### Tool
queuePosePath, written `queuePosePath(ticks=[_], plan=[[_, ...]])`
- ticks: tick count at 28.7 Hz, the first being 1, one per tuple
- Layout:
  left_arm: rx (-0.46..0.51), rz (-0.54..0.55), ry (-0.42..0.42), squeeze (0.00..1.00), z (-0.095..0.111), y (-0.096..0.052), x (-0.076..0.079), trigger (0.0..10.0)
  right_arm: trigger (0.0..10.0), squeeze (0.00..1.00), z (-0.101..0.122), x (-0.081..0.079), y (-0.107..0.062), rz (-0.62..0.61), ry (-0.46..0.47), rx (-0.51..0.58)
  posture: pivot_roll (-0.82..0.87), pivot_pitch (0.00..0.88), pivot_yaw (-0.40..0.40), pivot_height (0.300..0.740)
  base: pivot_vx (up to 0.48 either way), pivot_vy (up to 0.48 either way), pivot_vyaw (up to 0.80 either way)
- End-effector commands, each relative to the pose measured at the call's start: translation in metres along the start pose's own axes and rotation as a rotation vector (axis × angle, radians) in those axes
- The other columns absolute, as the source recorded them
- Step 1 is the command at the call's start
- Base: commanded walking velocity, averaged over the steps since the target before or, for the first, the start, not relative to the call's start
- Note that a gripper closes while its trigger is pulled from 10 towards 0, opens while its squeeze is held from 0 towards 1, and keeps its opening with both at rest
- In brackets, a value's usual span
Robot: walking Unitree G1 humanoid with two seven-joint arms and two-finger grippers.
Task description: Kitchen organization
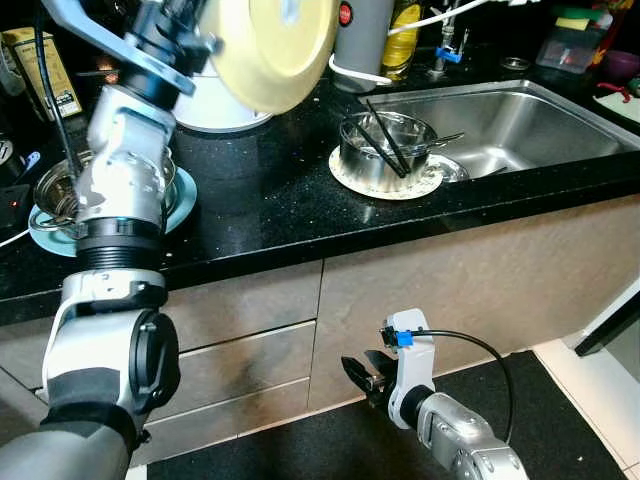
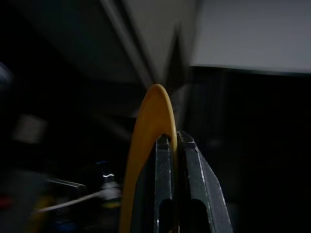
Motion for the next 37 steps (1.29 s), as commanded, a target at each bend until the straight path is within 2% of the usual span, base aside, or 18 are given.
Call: queuePosePath(ticks=[1,5,6,7,12,15,17,18,20,21,24,25,26,30,31,32,33,37], plan=[[0.012,-0.061,-0.093,0.0,0.005,-0.006,0.005,0.0,10.0,0.0,-0.006,0.003,-0.001,-0.013,0.017,-0.013,-0.08,0.192,-0.011,0.74,0.0,0.0,0.0],[0.035,-0.191,-0.259,0.0,0.017,-0.013,0.021,0.0,10.0,0.0,-0.006,0.004,-0.001,-0.015,0.02,-0.012,-0.08,0.192,-0.011,0.74,0.0,0.0,0.0],[0.035,-0.191,-0.259,0.0,0.017,-0.013,0.021,0.0,10.0,0.0,-0.006,0.004,-0.001,-0.015,0.02,-0.012,-0.08,0.192,-0.011,0.74,0.0,0.0,0.0],[0.024,-0.26,-0.344,0.0,0.02,-0.017,0.029,0.0,10.0,0.0,-0.006,0.004,-0.001,-0.015,0.021,-0.012,-0.08,0.192,-0.011,0.74,0.0,0.0,0.0],[-0.092,-0.367,-0.447,0.0,0.009,-0.03,0.044,0.0,10.0,0.0,-0.006,0.003,-0.001,-0.015,0.023,-0.01,-0.08,0.192,-0.011,0.74,0.0,0.0,0.0],[-0.275,-0.432,-0.543,0.0,-0.018,-0.054,0.061,0.0,10.0,0.0,-0.006,0.004,-0.001,-0.016,0.022,-0.01,-0.07,0.194,-0.012,0.74,0.0,0.0,0.0],[-0.275,-0.432,-0.543,0.0,-0.018,-0.054,0.061,0.0,10.0,0.0,-0.006,0.004,-0.001,-0.016,0.022,-0.01,-0.07,0.194,-0.012,0.74,0.0,0.0,0.0],[-0.327,-0.434,-0.559,0.0,-0.026,-0.062,0.062,0.0,10.0,0.0,-0.006,0.004,-0.001,-0.016,0.022,-0.011,-0.07,0.194,-0.012,0.74,0.0,0.0,0.0],[-0.35,-0.434,-0.566,0.0,-0.029,-0.065,0.063,0.0,10.0,0.0,-0.006,0.004,-0.001,-0.016,0.021,-0.011,-0.07,0.194,-0.012,0.74,0.0,0.0,0.0],[-0.414,-0.44,-0.565,0.0,-0.035,-0.073,0.066,0.0,10.0,0.0,-0.006,0.005,-0.001,-0.017,0.02,-0.012,-0.08,0.194,-0.015,0.74,0.0,0.0,0.0],[-0.454,-0.433,-0.572,0.0,-0.038,-0.078,0.066,0.0,10.0,0.0,-0.006,0.006,-0.002,-0.019,0.019,-0.013,-0.08,0.194,-0.015,0.74,0.0,0.0,0.0],[-0.55,-0.442,-0.564,0.0,-0.045,-0.087,0.068,0.0,10.0,0.0,-0.006,0.007,-0.002,-0.024,0.019,-0.014,-0.08,0.195,-0.016,0.74,0.0,0.0,0.0],[-0.55,-0.442,-0.564,0.0,-0.045,-0.087,0.068,0.0,10.0,0.0,-0.006,0.007,-0.002,-0.024,0.019,-0.014,-0.08,0.195,-0.016,0.74,0.0,0.0,0.0],[-0.71,-0.461,-0.528,0.0,-0.056,-0.104,0.071,0.0,10.0,0.0,-0.006,0.009,-0.003,-0.029,0.018,-0.016,-0.08,0.196,-0.016,0.74,0.0,0.0,0.0],[-0.71,-0.461,-0.528,0.0,-0.056,-0.104,0.071,0.0,10.0,0.0,-0.006,0.009,-0.003,-0.029,0.018,-0.016,-0.08,0.196,-0.016,0.74,0.0,0.0,0.0],[-0.874,-0.47,-0.466,0.0,-0.069,-0.122,0.071,0.0,10.0,0.0,-0.007,0.009,-0.003,-0.031,0.018,-0.017,-0.08,0.196,-0.016,0.74,0.0,0.0,0.0],[-0.944,-0.474,-0.443,0.0,-0.073,-0.13,0.071,0.0,10.0,0.0,-0.007,0.01,-0.003,-0.032,0.017,-0.018,-0.08,0.196,-0.016,0.74,0.0,0.0,0.0],[-1.09,-0.493,-0.403,0.0,-0.083,-0.146,0.073,0.0,10.0,0.0,-0.008,0.011,-0.003,-0.037,0.013,-0.026,-0.08,0.198,-0.018,0.74,0.0,0.0,0.0]])
Point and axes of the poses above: a point about 5 cm out from each wrist's last joint towards the gripper, its own y axis pointing out of the wrist towards the gripper, its own z axis along the axis of the wrist's last joint, x = y × z, the point moved 2 cm from there along y, pointing out of the wrist towards the gripper, and after that the axes turned 1 degree about y, right-handed, at the moved point
